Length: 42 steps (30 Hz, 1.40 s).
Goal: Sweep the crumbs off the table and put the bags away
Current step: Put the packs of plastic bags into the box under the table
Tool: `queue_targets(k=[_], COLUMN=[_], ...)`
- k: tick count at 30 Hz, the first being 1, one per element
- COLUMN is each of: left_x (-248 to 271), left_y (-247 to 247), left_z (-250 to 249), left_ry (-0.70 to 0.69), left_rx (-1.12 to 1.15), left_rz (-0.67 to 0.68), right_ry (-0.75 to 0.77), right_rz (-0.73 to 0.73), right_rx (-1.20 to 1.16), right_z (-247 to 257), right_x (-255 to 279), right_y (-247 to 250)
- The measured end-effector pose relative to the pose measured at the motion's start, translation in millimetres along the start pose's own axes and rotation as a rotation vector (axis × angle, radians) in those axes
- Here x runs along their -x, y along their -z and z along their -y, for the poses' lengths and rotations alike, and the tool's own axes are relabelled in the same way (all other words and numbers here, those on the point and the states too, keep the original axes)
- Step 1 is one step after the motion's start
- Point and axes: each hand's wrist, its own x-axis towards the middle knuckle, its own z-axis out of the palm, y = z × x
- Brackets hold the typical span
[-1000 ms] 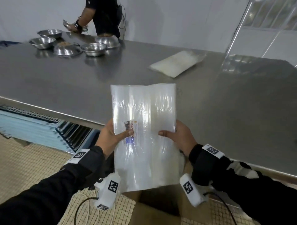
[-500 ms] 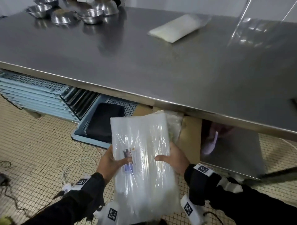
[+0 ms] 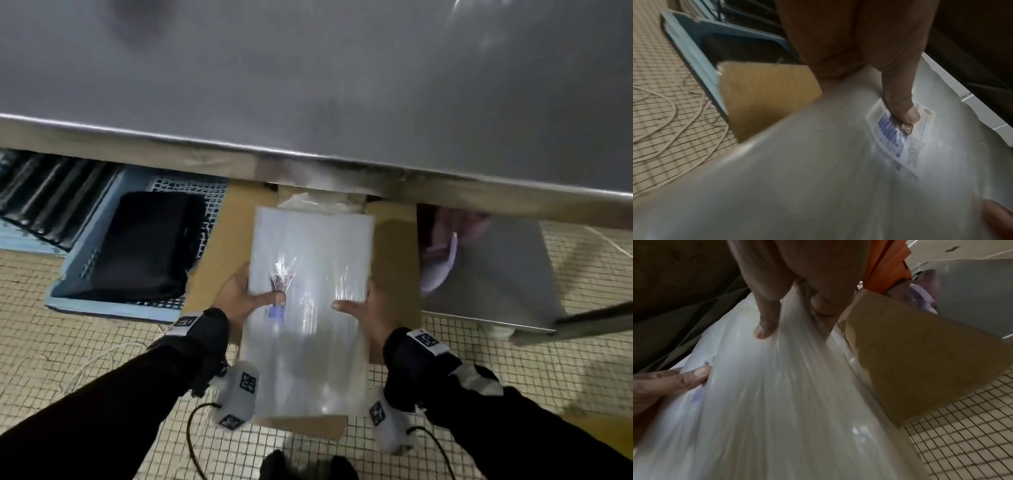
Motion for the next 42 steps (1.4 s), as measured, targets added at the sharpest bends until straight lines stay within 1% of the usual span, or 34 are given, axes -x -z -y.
queue_targets(k=[5,7,12,14,18,19,21,22,24,26,29,32,35,39,42], left_x=[-70,-93,-128,-138,-157,-163,-172,-178,-185,-192,-188,-169,-140,-84,-36], left_y=[-16,-18,-24,-25,-29,-31,-34,-36,-39,-40,-40,-35,-26,-16,-8], left_z=[-6,-10,-9,4,42,54,69,77,86,98,101,88,63,24,-13], left_ry=[-0.083,-0.12,-0.156,-0.136,-0.069,-0.064,-0.063,-0.058,0.041,0.131,0.164,0.165,0.188,0.171,0.128], left_rx=[-0.055,-0.075,-0.095,-0.059,-0.07,-0.091,-0.218,-0.292,-0.43,-0.469,-0.436,-0.399,-0.345,-0.422,-0.456], left_rz=[0.004,-0.018,-0.086,-0.075,-0.09,-0.098,-0.128,-0.133,-0.073,-0.039,-0.041,-0.043,0.027,0.156,0.178], right_ry=[0.033,0.045,0.07,0.073,0.046,0.027,-0.009,-0.027,-0.069,-0.101,-0.152,-0.227,-0.207,-0.216,-0.231], right_rz=[-0.099,-0.133,-0.185,-0.193,-0.206,-0.212,-0.198,-0.164,-0.071,0.001,0.065,0.046,0.08,0.163,0.222], right_rx=[0.02,0.009,-0.028,-0.044,-0.031,-0.029,0.014,0.089,0.312,0.448,0.515,0.423,0.409,0.451,0.517], right_z=[-2,0,-1,-12,-41,-48,-59,-63,-65,-67,-65,-52,-30,8,37], right_x=[-61,-82,-122,-135,-155,-160,-171,-177,-185,-189,-189,-174,-152,-99,-55], right_y=[8,11,4,-6,-30,-37,-49,-54,-60,-62,-58,-45,-32,-23,-15])
